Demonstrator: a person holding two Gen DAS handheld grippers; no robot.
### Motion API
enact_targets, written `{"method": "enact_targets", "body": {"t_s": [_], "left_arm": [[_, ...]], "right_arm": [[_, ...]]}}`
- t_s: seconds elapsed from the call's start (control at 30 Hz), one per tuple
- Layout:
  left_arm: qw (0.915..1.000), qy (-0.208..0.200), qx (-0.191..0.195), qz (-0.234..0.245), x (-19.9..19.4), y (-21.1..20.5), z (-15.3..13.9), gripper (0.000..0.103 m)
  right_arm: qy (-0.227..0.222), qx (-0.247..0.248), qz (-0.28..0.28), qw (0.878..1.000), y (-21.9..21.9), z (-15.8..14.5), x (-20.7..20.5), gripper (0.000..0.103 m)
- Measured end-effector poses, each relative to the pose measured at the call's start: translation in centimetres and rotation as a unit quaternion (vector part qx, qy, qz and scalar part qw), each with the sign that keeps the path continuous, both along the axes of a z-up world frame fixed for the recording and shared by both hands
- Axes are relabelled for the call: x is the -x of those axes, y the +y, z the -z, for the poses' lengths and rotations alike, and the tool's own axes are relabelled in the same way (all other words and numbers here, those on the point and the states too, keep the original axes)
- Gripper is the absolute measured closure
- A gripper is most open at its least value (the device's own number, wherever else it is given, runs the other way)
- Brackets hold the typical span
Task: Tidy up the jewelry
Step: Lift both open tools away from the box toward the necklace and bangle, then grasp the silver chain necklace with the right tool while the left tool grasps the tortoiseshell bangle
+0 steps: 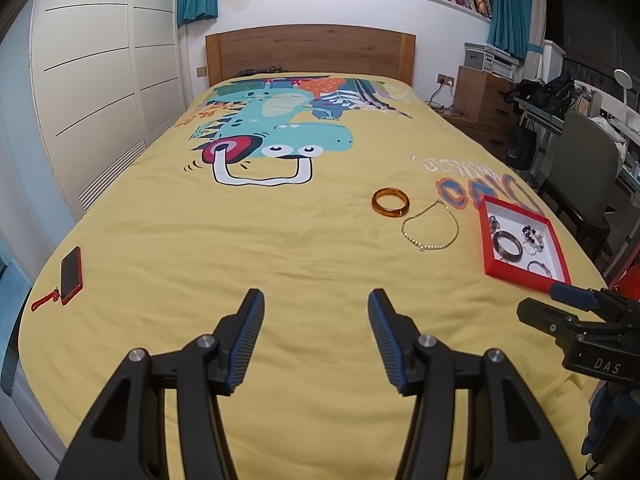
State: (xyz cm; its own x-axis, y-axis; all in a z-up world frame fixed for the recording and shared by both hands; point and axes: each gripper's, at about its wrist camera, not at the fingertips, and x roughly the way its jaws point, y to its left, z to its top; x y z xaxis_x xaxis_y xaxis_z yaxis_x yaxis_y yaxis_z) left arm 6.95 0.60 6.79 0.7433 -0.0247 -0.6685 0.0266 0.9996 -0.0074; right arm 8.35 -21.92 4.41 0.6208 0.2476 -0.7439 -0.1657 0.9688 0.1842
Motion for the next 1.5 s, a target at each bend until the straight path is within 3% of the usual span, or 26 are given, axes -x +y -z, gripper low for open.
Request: {"method": "enact_targets", "body": {"t_s": [0.17, 0.37, 0.6, 0.8, 1.07, 1.33, 1.5], "left_arm": [[0.9999, 0.015, 0.0, -0.007, -0.9, 0.6, 1.3, 0.051], [0.9988, 0.045, 0.01, -0.016, -2.7, 1.6, 3.8, 0.05], [0.9968, 0.075, 0.017, -0.019, -6.1, 2.5, 6.5, 0.049], [0.9944, 0.1, 0.023, -0.025, -9.0, 3.5, 9.2, 0.049], [0.992, 0.117, 0.033, -0.033, -12.4, 4.8, 11.5, 0.049], [0.9913, 0.123, 0.036, -0.03, -15.4, 4.8, 12.7, 0.049], [0.9922, 0.12, 0.029, -0.019, -17.9, 3.8, 12.9, 0.049]], "right_arm": [[0.008, -0.006, -0.001, 1.0, 0.1, 0.6, -0.9, 0.025], [0.026, -0.016, -0.003, 1.0, 0.5, 2.2, -3.3, 0.017], [0.064, -0.039, 0.013, 0.997, 0.9, 5.6, -8.8, 0.002], [0.104, -0.061, 0.052, 0.991, 0.5, 9.4, -13.7, 0.001], [0.126, -0.051, 0.085, 0.987, 0.0, 12.9, -19.6, 0.001], [0.108, -0.047, 0.089, 0.989, 1.0, 13.1, -24.6, 0.0], [0.102, -0.009, 0.087, 0.991, 1.6, 13.4, -27.1, 0.0]]}}
